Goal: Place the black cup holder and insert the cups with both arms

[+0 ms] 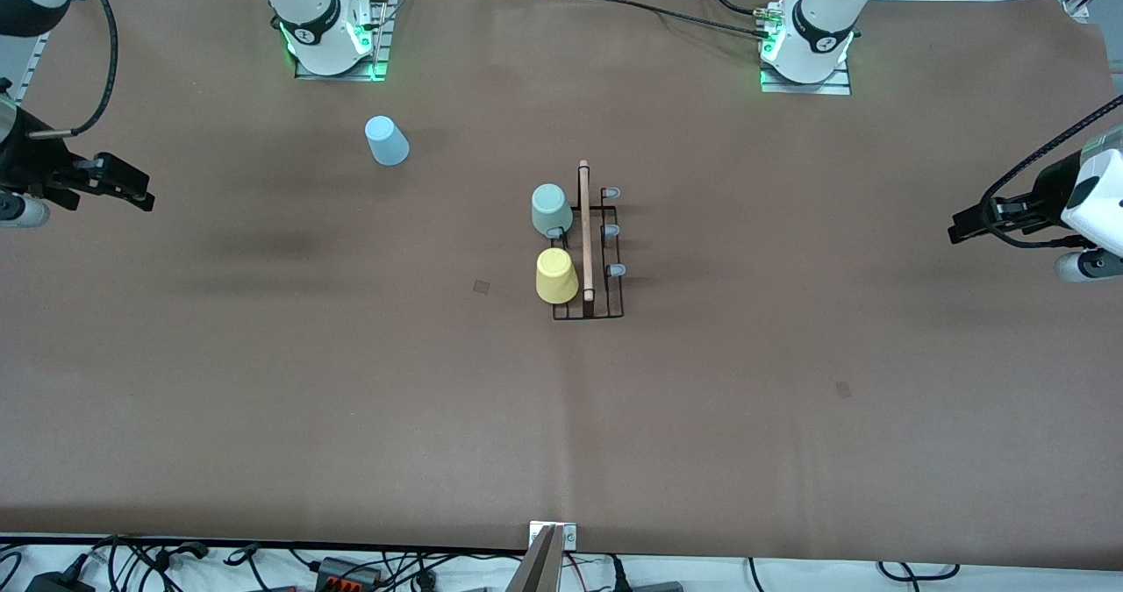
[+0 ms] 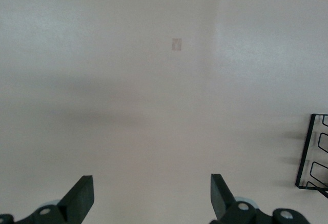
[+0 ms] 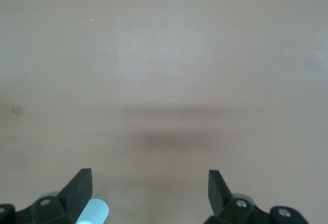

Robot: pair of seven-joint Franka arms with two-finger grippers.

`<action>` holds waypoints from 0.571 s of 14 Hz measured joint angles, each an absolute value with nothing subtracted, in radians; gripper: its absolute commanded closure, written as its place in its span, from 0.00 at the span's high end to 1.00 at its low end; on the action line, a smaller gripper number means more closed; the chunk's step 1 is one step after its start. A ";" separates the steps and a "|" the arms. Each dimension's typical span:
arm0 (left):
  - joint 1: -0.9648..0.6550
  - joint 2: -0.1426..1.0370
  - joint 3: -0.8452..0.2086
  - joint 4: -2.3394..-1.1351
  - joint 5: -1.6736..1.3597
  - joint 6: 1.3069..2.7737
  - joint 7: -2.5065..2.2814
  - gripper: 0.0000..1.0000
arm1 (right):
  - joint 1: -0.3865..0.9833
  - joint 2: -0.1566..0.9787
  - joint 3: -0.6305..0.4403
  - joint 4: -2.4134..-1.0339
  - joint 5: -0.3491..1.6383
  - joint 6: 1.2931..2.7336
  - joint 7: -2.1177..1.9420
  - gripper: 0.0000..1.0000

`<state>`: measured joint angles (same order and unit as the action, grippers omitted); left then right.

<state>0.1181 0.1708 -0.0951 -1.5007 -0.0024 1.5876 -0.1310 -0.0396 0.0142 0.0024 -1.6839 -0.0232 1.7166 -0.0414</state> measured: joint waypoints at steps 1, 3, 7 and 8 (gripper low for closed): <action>0.119 0.171 -0.095 -1.502 -0.002 1.588 -0.131 1.00 | -0.040 0.007 0.002 -1.684 -0.023 1.716 -0.041 1.00; 0.120 0.171 -0.095 -1.503 -0.002 1.588 -0.131 1.00 | -0.040 0.000 0.003 -1.684 -0.023 1.706 -0.042 1.00; 0.120 0.171 -0.095 -1.503 -0.002 1.588 -0.131 1.00 | -0.040 0.000 0.004 -1.686 -0.023 1.702 -0.042 1.00; 0.120 0.171 -0.095 -1.503 -0.002 1.588 -0.131 1.00 | -0.040 0.000 0.004 -1.687 -0.023 1.701 -0.042 1.00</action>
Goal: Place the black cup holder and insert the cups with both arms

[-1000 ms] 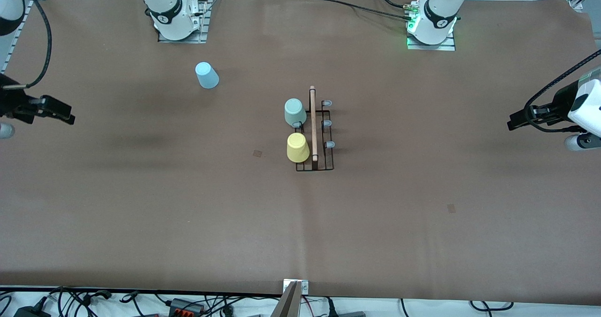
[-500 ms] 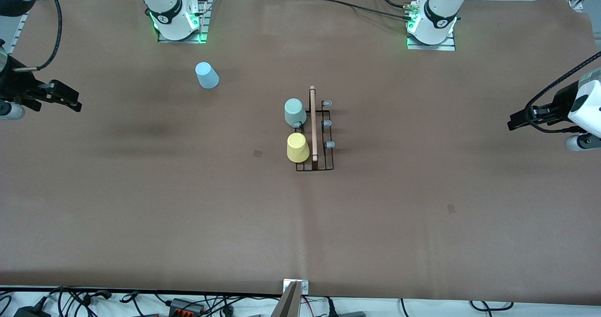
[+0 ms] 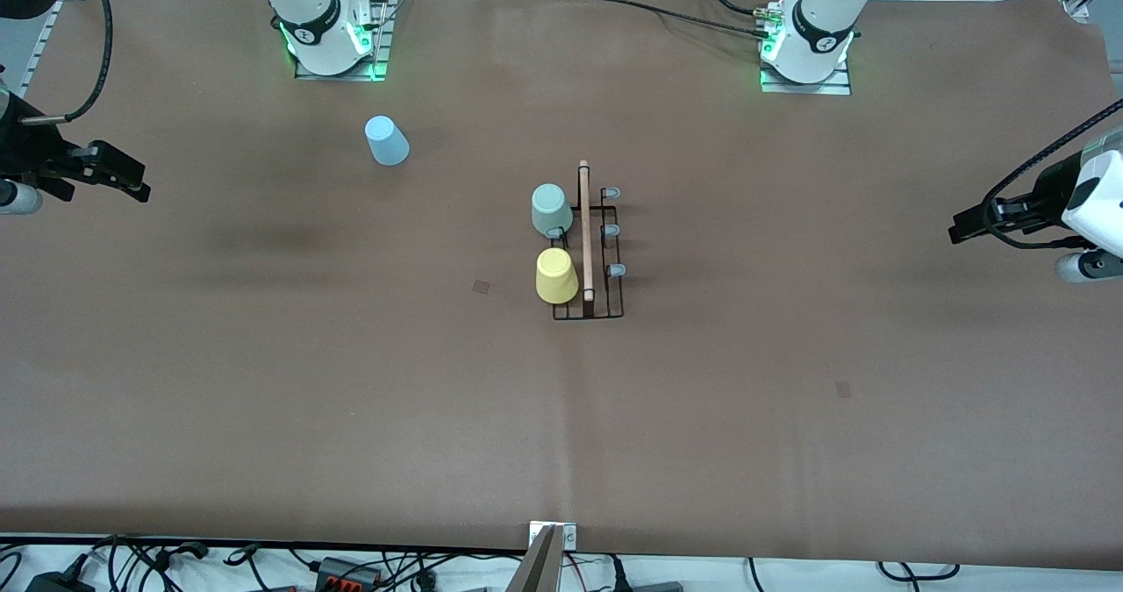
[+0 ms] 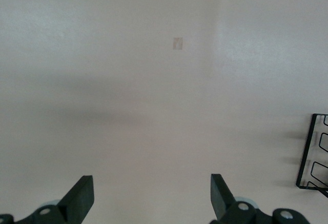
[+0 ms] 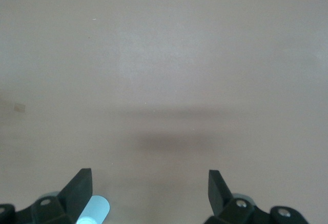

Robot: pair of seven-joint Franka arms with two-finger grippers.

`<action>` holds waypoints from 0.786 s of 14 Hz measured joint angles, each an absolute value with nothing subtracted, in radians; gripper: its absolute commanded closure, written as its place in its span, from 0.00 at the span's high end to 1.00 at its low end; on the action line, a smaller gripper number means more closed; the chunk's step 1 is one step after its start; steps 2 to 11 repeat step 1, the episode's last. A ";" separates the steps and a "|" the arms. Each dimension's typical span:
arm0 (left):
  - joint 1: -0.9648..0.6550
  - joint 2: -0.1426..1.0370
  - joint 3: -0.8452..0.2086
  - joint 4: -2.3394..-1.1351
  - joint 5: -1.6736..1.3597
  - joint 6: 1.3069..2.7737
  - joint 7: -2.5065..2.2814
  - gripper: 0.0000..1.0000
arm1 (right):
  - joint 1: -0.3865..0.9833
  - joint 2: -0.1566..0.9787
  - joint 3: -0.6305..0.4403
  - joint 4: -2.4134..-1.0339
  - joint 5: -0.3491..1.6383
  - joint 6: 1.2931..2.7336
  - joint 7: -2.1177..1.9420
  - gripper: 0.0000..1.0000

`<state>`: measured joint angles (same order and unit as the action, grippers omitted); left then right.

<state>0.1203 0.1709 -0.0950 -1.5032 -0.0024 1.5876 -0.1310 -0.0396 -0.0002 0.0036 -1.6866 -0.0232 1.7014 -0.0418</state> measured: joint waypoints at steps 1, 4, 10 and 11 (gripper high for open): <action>0.120 0.171 -0.095 -1.503 -0.002 1.588 -0.131 1.00 | -0.040 0.000 0.004 -1.687 -0.023 1.701 -0.042 1.00; 0.120 0.171 -0.095 -1.503 -0.002 1.588 -0.131 1.00 | -0.040 0.000 0.004 -1.687 -0.023 1.701 -0.042 1.00; 0.120 0.171 -0.095 -1.503 -0.002 1.588 -0.131 1.00 | -0.040 0.000 0.004 -1.687 -0.023 1.701 -0.042 1.00; 0.120 0.171 -0.095 -1.503 -0.002 1.588 -0.131 1.00 | -0.040 0.000 0.004 -1.687 -0.023 1.701 -0.042 1.00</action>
